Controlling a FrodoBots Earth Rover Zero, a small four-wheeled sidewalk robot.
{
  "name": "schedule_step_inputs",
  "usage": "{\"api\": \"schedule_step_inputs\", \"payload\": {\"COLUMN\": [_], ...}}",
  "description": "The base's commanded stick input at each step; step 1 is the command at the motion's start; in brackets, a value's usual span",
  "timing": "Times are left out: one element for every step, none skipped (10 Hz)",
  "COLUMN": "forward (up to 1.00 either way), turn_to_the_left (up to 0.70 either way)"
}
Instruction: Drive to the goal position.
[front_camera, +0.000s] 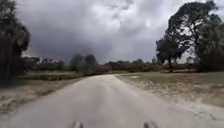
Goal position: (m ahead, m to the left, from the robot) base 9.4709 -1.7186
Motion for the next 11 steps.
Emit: {"api": "schedule_step_inputs", "payload": {"forward": [0.85, 0.85, 0.85, 0.85, 0.85, 0.85, 0.85, 0.85, 0.85, 0.85, 0.85], "turn_to_the_left": [0.00, 0.00, 0.00, 0.00, 0.00, 0.00, 0.00, 0.00, 0.00, 0.00, 0.00]}}
